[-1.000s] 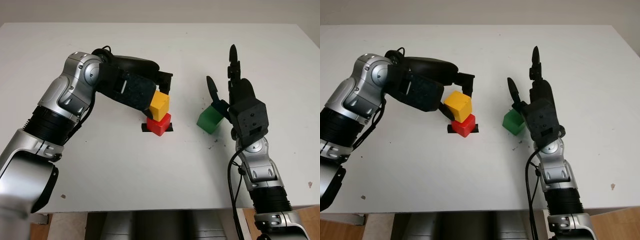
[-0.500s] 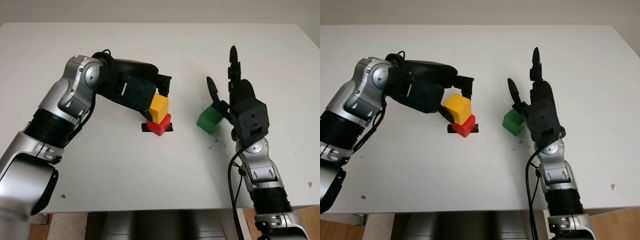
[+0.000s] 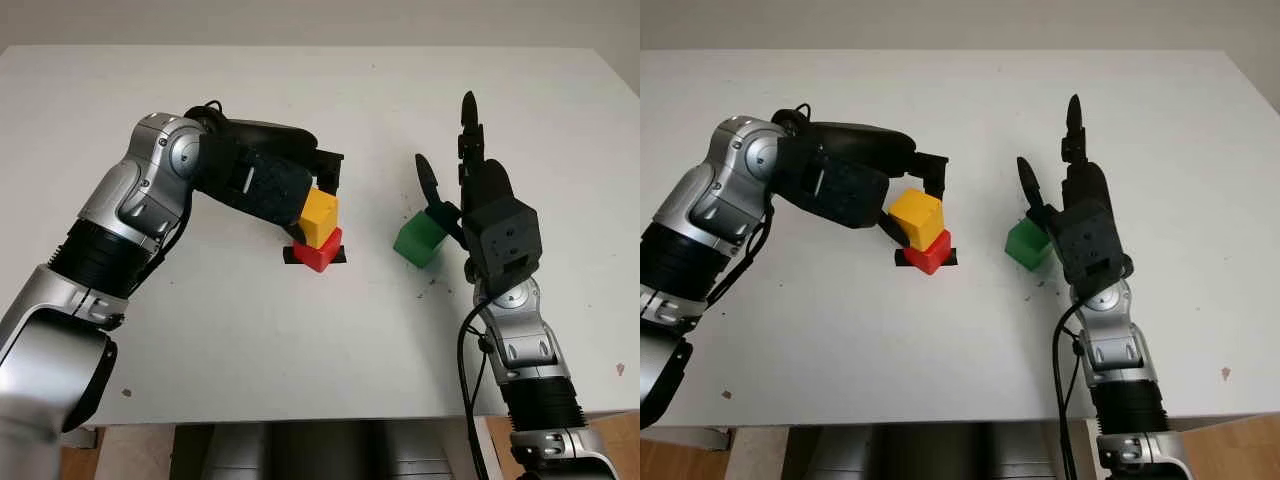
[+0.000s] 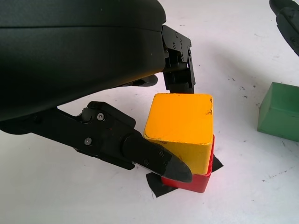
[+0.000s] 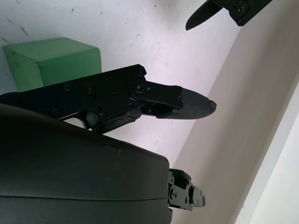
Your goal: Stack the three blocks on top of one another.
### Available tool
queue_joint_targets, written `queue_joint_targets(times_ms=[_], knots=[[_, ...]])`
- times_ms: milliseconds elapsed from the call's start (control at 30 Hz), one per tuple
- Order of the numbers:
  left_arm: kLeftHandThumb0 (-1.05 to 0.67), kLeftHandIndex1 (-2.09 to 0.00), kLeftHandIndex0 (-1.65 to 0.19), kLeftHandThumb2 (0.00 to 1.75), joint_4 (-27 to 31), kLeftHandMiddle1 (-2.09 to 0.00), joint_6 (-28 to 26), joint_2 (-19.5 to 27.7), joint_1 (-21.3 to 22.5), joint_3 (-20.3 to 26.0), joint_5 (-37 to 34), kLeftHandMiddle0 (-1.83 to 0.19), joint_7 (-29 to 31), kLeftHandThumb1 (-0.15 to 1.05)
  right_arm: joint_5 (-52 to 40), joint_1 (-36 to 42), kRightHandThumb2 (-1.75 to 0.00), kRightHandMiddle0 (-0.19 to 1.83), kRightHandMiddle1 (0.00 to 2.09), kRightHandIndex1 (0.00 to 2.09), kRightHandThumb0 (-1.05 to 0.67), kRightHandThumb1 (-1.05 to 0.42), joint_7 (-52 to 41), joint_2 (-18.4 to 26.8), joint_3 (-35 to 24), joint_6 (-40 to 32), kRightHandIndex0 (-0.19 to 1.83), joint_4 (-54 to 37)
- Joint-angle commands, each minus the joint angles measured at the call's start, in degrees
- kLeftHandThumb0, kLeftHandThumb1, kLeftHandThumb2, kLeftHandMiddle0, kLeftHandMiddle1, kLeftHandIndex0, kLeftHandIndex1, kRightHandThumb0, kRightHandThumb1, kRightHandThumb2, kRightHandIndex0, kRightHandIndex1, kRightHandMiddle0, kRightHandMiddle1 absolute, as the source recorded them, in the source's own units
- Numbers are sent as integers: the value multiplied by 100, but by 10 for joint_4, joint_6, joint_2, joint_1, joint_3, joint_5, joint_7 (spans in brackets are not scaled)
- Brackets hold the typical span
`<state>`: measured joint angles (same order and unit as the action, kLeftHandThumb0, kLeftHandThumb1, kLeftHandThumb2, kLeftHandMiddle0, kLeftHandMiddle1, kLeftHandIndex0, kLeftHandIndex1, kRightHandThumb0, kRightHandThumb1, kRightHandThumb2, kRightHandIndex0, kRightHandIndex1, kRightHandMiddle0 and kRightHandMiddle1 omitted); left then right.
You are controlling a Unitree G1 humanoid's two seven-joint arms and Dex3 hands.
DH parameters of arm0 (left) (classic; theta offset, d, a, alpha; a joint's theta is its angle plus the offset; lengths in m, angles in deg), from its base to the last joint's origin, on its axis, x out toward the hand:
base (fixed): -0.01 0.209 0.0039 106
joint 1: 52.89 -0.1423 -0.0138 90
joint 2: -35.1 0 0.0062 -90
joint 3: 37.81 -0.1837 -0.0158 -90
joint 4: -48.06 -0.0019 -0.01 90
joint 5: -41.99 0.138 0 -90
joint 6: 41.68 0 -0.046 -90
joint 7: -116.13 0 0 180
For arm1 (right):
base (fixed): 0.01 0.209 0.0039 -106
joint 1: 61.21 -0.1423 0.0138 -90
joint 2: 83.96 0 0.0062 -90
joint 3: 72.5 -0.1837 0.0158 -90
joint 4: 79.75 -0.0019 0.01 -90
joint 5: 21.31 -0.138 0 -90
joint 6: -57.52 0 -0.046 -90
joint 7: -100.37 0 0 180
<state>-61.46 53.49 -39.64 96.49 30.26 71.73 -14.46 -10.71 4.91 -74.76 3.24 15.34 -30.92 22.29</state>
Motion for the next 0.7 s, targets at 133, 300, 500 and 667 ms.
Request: queue_joint_targets(times_ms=[133, 300, 500, 667], knots=[[-44, -151, -28, 5, 2, -5, 1, -5, -4, -1, -7, -25, -3, 101, 0, 6, -54, -14, 5, 5, -58, -105, -3, 1, -3, -6, -16, -15], [-45, -152, -29, 5, 0, -5, 2, -6, -5, -4, -5, -25, -5, 102, 2, 7, -54, -14, 5, 5, -58, -105, -2, 0, -3, -10, -16, -17], [-45, -151, -31, 5, 0, -6, 2, -8, -5, -3, -5, -26, -6, 101, 8, 7, -54, -13, 6, 6, -58, -105, 1, 2, -1, -6, -15, -15], [-46, -139, -27, 5, 2, -4, -9, -7, -3, -7, 1, -19, 4, 99, 6, 7, -54, -13, 6, 5, -58, -105, -1, 1, -2, -8, -16, -16]])
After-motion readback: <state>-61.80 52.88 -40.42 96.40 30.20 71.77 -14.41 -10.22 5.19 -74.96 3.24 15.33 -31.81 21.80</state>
